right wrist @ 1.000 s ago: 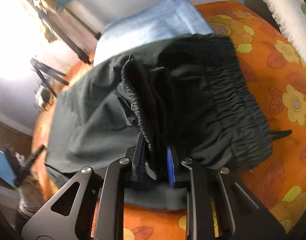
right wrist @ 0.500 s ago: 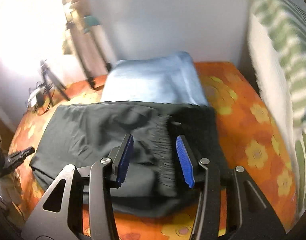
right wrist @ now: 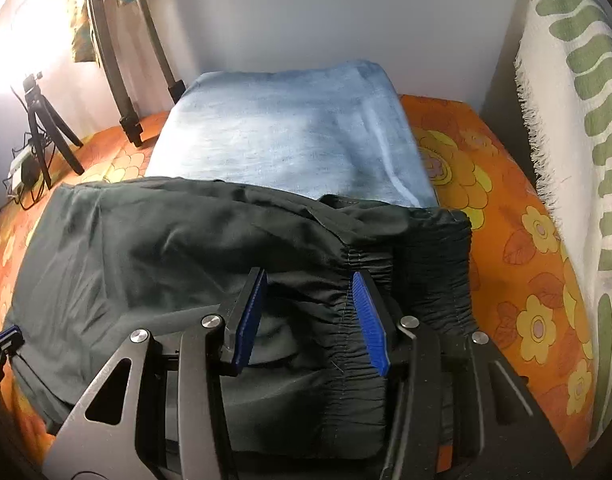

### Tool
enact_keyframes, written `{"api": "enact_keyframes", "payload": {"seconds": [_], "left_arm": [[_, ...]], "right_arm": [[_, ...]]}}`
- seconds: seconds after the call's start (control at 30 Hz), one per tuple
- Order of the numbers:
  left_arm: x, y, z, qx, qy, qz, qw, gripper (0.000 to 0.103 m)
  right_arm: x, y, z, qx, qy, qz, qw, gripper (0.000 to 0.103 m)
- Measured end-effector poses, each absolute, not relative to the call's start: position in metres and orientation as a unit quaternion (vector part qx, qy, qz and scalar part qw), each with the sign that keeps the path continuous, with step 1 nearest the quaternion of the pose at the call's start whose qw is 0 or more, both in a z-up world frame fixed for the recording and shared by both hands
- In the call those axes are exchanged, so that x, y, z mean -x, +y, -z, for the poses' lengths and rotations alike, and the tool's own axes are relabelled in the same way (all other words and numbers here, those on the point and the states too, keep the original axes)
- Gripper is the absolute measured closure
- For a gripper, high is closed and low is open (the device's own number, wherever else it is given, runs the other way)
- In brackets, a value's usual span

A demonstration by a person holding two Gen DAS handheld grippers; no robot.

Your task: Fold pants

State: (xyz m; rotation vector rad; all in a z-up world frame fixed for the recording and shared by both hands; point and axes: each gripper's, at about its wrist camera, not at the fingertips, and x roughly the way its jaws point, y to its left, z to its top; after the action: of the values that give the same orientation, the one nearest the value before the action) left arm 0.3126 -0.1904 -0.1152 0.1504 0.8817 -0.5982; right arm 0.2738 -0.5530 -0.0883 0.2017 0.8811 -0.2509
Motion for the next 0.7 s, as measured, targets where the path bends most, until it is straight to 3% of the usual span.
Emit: {"api": "enact_keyframes", "payload": {"seconds": [0.13,0.2,0.43,0.7], "left_arm": [[-0.329,-0.158,0.104,-0.022,0.412,0.247,0.877,0.073],[-0.339,-0.147,0.108,0.004,0.424,0.237,0.874,0.073],[-0.345,-0.144,0.130,0.033,0.459,0.242,0.854,0.073],[-0.346,-0.139,0.135,0.070,0.466,0.247,0.847,0.073]], "right_arm": [[-0.270,-0.534,0.060,-0.127,0.401,0.092,0.902,0.051],[-0.272,-0.513,0.046,-0.143,0.393,0.055,0.907,0.044],[-0.304,-0.418,0.032,-0.170,0.423,-0.064,0.888,0.044],[-0.363,-0.320,0.034,-0.125,0.467,-0.100,0.870,0.044]]}}
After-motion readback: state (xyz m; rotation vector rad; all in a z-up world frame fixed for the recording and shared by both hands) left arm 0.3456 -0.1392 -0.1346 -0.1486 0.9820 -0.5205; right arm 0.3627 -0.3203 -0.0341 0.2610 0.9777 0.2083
